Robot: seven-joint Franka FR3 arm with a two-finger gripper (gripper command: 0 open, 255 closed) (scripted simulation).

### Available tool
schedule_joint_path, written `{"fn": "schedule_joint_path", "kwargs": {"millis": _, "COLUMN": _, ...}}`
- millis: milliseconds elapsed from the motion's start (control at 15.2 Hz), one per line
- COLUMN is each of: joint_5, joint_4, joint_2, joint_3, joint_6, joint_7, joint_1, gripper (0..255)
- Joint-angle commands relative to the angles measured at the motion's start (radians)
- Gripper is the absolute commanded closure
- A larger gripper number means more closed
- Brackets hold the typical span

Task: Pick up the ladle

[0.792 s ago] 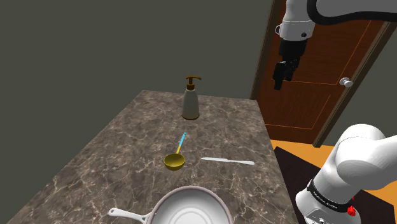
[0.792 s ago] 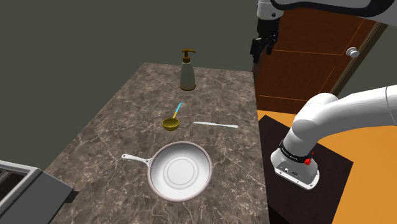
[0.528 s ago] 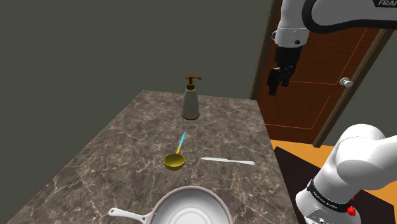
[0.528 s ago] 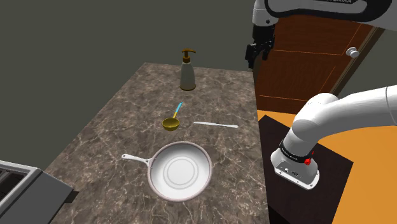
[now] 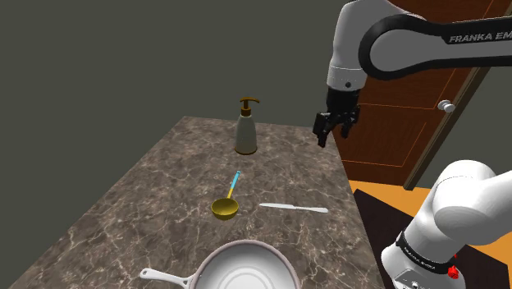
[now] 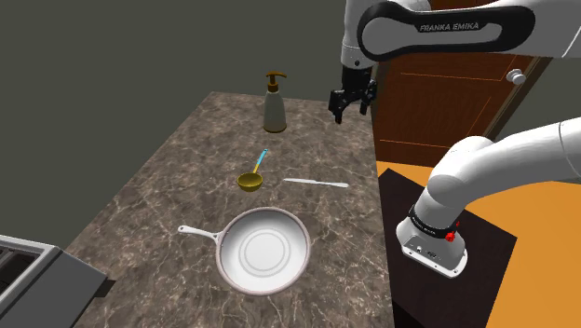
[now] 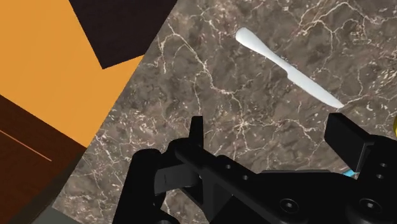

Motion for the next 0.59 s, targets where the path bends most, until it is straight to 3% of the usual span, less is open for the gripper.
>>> {"fn": "schedule_joint_path", "kwargs": {"millis": 0, "joint_5": 0.036, "joint_4": -0.018, "joint_2": 0.037, "joint_3": 0.034, "joint_6": 0.065, "joint_7": 0.07, "joint_1": -0.001, "gripper": 0}}
{"fn": "schedule_joint_path", "kwargs": {"millis": 528, "joint_5": 0.141, "joint_4": -0.019, "joint_2": 0.242, "joint_3": 0.176, "joint_6": 0.316, "joint_7": 0.332, "joint_1": -0.011, "gripper": 0}}
